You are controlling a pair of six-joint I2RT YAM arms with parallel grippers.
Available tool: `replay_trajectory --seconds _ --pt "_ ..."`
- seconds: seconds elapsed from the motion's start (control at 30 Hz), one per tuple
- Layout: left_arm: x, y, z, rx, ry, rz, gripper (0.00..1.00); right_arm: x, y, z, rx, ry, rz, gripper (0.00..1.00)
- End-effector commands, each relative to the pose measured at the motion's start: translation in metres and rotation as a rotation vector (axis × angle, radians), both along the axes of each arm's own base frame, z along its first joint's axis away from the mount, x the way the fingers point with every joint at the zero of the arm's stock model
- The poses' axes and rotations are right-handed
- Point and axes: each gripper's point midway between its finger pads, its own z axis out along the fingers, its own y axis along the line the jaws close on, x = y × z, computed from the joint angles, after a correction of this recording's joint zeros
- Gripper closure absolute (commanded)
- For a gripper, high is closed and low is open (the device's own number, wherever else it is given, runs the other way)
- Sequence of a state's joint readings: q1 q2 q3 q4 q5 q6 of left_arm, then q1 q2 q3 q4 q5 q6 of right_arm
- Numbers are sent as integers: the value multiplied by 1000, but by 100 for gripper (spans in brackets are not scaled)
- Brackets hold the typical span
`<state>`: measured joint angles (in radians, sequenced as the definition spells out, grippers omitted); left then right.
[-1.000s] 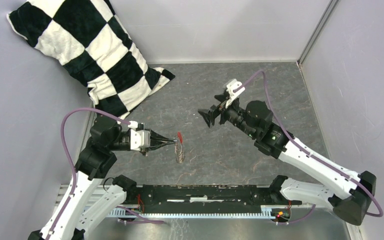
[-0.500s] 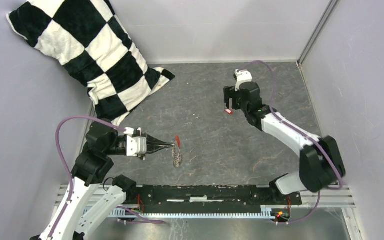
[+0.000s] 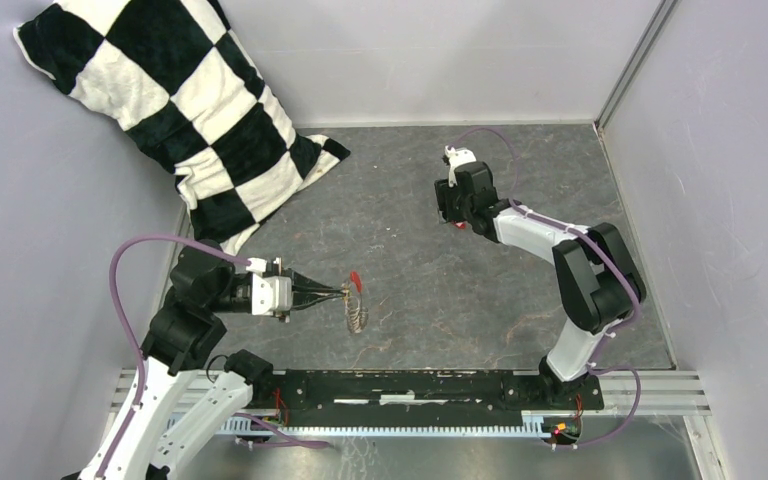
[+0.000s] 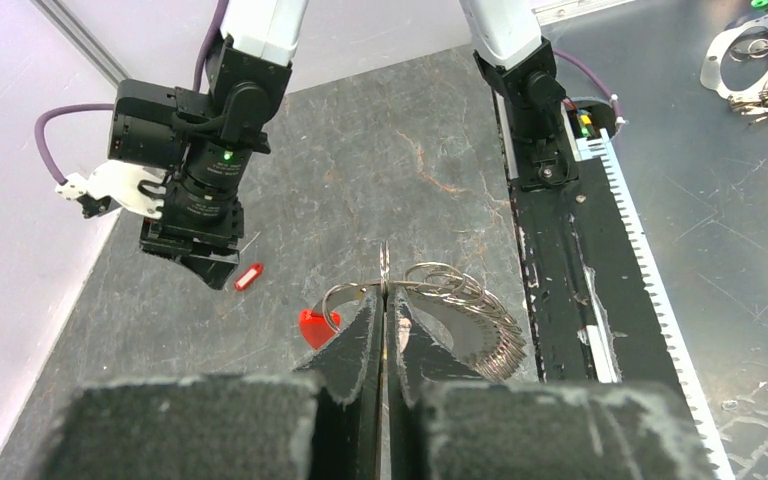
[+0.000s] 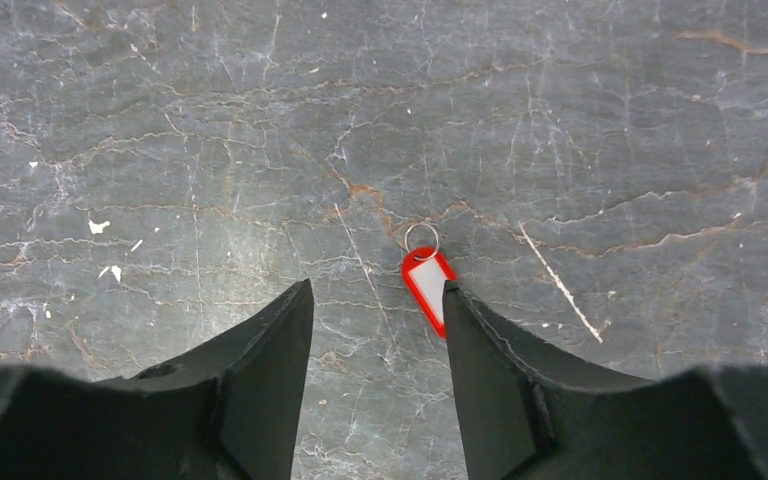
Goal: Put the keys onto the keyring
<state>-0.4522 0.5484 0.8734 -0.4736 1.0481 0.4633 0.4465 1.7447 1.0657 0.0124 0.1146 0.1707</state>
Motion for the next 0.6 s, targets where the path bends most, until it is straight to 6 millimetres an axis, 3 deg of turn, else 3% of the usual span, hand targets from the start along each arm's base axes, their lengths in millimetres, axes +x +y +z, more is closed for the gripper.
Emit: replay_trajectory --seconds 0.0,0.2,0.57 --pt "-1 0 6 -11 -70 -14 98 7 10 2 60 -5 -44 44" --pt "-1 0 8 -13 -72 -13 98 7 7 -17 -9 20 -106 41" --pt "-3 0 12 -18 -76 -17 98 24 2 -21 -27 -9 -206 40"
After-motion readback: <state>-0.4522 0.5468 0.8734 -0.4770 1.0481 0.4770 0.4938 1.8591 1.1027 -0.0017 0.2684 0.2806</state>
